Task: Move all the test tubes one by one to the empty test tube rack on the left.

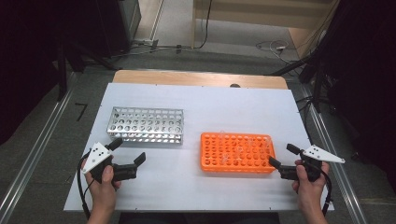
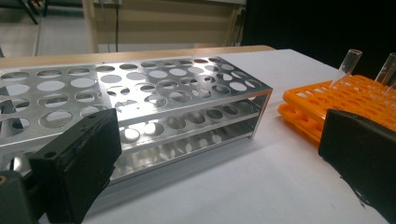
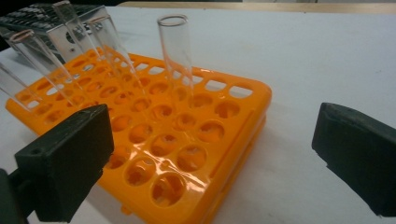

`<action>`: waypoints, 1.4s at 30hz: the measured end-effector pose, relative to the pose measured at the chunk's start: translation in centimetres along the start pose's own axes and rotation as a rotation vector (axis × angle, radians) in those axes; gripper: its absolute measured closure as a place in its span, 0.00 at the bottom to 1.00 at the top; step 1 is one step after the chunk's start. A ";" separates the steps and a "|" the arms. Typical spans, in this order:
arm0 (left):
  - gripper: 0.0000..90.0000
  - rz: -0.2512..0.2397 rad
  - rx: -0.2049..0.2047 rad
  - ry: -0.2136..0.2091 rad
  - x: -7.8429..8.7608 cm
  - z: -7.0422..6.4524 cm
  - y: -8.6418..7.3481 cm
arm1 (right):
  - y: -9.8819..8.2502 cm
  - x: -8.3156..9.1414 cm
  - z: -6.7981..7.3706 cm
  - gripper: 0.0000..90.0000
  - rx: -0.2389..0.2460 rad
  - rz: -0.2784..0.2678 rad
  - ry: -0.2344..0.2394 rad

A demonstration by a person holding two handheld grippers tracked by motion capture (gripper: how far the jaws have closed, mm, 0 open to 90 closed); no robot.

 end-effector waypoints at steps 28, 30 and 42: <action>0.00 0.011 -0.018 -0.019 0.4 -1.3 0.1 | 0.9 -2.0 1.5 0.38 -0.002 0.059 0.016; 0.00 0.009 -0.017 -0.020 0.4 -1.3 0.1 | 0.9 -2.4 1.6 0.48 -0.017 0.063 0.027; 0.00 0.016 -0.027 -0.028 0.2 -1.6 0.0 | 0.5 -4.3 1.7 0.75 0.004 0.087 -0.019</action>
Point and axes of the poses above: each handheld gripper's, and its own axes: x roughly backward along the jaws, y roughly out of its top, z roughly to its left, the point moved 6 cm from there along -x, roughly forward along the jaws, and after that the axes turned 6 degrees about y, right-handed, at the moved point
